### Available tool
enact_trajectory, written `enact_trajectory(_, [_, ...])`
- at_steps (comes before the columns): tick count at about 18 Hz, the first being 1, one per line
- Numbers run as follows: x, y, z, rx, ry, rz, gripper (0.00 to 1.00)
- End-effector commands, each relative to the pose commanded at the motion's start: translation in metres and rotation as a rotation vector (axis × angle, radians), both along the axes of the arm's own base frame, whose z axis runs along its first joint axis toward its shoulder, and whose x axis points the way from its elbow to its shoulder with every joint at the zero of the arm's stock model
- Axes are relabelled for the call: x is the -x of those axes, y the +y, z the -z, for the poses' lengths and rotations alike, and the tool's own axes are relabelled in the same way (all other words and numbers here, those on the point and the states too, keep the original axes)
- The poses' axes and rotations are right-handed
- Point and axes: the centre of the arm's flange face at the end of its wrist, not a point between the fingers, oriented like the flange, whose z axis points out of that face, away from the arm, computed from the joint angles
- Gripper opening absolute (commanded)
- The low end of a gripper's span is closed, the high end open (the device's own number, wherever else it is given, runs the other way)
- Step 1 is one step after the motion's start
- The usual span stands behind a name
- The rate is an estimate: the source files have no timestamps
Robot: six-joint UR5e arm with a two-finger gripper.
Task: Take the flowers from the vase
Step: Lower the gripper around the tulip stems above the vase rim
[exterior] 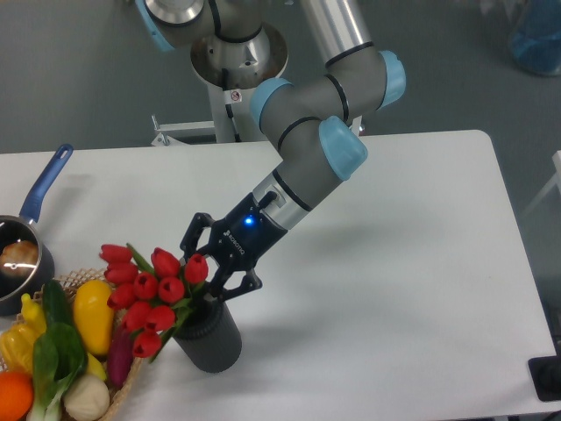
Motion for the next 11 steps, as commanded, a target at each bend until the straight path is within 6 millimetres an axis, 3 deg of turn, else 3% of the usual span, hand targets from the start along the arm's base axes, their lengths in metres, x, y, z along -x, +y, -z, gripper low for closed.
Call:
enact_trajectory(8, [0.014,-0.009,-0.011,-0.003,-0.005,-0.041,0.0])
enact_trajectory(11, [0.016,-0.006,-0.04,-0.012,-0.042,-0.08,0.0])
